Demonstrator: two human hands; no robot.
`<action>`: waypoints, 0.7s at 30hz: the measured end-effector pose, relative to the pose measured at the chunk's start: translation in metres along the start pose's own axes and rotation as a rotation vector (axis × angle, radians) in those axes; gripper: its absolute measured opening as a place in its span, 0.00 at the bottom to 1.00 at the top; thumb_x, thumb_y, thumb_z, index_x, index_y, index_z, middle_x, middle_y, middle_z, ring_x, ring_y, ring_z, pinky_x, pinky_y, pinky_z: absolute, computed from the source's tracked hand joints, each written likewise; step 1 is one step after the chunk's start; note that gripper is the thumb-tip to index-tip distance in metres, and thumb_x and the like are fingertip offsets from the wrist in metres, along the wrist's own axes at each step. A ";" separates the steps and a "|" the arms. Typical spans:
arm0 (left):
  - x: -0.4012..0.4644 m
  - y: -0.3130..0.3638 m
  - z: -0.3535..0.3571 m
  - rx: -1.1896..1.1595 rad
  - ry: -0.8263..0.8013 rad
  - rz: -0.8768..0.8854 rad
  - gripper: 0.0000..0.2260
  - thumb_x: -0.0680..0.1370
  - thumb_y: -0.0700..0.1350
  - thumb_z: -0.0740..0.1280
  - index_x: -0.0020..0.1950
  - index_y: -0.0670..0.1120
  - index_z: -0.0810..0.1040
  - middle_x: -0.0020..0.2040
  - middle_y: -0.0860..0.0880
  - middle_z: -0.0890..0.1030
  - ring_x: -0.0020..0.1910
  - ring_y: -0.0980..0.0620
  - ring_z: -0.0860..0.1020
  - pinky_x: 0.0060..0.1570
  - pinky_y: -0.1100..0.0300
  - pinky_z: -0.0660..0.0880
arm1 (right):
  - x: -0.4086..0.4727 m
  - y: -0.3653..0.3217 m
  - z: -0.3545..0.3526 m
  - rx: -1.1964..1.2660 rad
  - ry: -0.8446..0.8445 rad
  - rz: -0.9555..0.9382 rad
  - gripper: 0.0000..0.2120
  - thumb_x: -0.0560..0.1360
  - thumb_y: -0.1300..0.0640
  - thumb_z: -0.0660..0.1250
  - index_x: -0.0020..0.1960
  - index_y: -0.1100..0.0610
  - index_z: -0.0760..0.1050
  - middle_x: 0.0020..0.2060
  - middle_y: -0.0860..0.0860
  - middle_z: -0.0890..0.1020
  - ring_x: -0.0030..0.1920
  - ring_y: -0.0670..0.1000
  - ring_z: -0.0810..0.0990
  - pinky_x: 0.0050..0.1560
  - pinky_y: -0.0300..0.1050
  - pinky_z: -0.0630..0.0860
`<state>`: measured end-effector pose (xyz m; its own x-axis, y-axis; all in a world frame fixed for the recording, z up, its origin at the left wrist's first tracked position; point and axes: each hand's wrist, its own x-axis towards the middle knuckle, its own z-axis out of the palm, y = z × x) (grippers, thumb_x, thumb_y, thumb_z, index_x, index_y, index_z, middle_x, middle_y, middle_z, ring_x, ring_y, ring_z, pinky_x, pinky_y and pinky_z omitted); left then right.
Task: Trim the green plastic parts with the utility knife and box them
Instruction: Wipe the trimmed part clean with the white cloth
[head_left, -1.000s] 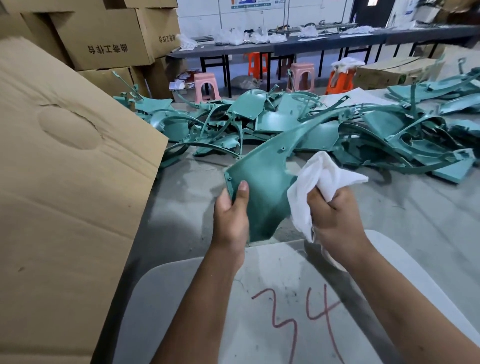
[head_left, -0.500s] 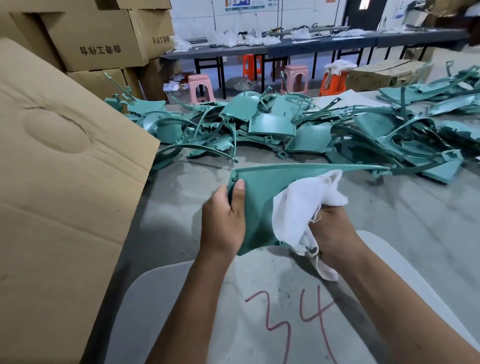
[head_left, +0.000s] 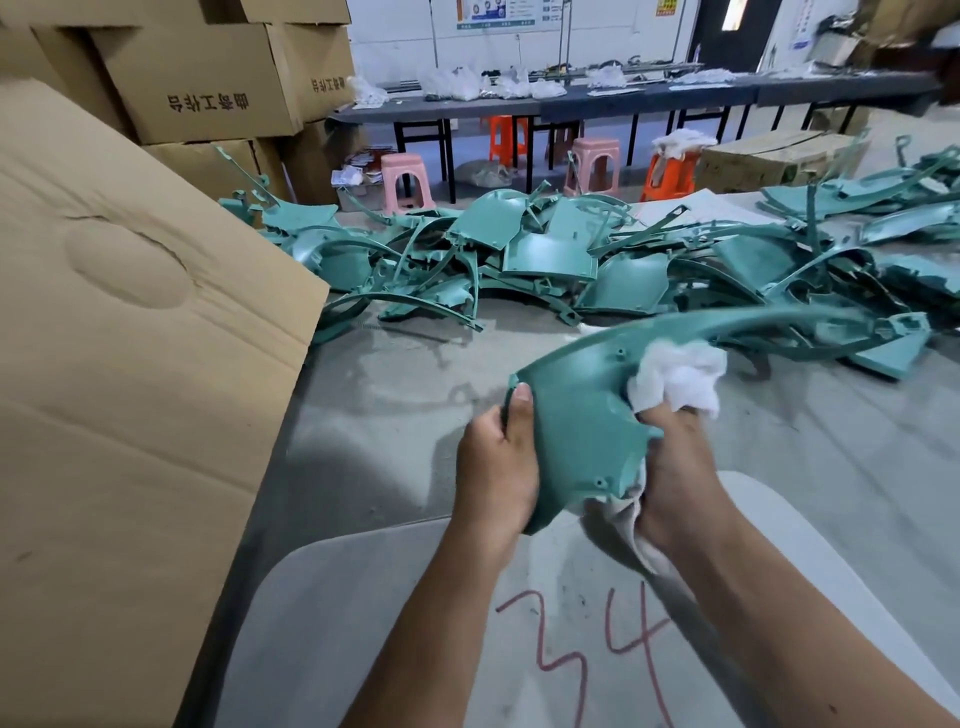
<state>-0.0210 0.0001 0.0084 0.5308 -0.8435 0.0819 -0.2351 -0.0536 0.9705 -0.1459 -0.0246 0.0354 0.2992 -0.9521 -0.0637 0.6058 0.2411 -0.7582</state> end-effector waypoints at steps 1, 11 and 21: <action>-0.002 -0.001 0.004 -0.032 0.023 -0.020 0.25 0.83 0.62 0.57 0.43 0.45 0.81 0.36 0.50 0.84 0.34 0.55 0.80 0.31 0.61 0.72 | 0.001 0.006 0.002 0.003 -0.002 0.032 0.12 0.76 0.51 0.70 0.48 0.61 0.79 0.36 0.55 0.86 0.39 0.59 0.84 0.34 0.42 0.81; 0.012 -0.007 -0.006 0.113 -0.002 0.003 0.25 0.84 0.60 0.56 0.45 0.42 0.80 0.39 0.44 0.84 0.40 0.43 0.82 0.38 0.51 0.75 | -0.001 -0.003 0.004 -0.068 0.114 -0.228 0.17 0.70 0.53 0.74 0.56 0.58 0.82 0.51 0.57 0.88 0.49 0.57 0.87 0.44 0.51 0.84; 0.012 -0.009 -0.012 -0.148 -0.090 -0.170 0.27 0.84 0.60 0.59 0.49 0.36 0.80 0.40 0.41 0.81 0.40 0.45 0.78 0.43 0.50 0.72 | 0.029 -0.038 -0.022 -0.196 0.411 -0.972 0.11 0.67 0.80 0.64 0.36 0.66 0.77 0.22 0.61 0.76 0.18 0.55 0.77 0.19 0.41 0.69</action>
<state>-0.0030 -0.0028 0.0036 0.4759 -0.8739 -0.0993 -0.0236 -0.1256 0.9918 -0.1761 -0.0658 0.0477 -0.5402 -0.7188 0.4376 0.3108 -0.6536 -0.6901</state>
